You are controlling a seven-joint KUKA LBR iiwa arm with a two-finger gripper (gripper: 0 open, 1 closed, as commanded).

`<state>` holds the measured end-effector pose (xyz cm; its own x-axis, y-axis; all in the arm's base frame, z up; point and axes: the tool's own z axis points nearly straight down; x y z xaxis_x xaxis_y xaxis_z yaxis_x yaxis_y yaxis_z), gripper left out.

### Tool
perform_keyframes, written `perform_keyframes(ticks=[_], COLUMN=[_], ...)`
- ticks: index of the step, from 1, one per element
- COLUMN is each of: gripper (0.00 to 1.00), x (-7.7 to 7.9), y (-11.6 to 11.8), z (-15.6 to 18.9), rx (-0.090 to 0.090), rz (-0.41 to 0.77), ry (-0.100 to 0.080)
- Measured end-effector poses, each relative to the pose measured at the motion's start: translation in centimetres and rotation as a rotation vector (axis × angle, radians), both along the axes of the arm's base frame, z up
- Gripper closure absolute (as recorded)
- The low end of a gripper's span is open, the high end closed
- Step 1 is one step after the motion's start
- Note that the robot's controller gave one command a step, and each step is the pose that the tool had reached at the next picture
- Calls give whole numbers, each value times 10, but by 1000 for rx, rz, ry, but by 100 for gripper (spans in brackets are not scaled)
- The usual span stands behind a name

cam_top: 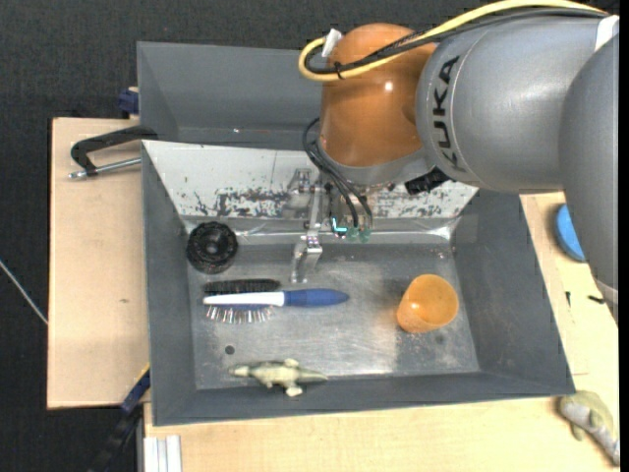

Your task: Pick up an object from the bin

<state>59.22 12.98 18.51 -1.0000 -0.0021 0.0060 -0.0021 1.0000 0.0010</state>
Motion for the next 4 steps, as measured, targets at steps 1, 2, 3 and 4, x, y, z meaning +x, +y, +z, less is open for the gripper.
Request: perform_keyframes(ticks=[1,2,3,4], gripper=[0,0,0,0], x=[-37,-37,-34,-34], y=[12,33,21,21], z=[-115,-83,-84,-112], rx=[2,3,2,2], rz=[94,401,486,629], ry=[-12,-15,-12,-14])
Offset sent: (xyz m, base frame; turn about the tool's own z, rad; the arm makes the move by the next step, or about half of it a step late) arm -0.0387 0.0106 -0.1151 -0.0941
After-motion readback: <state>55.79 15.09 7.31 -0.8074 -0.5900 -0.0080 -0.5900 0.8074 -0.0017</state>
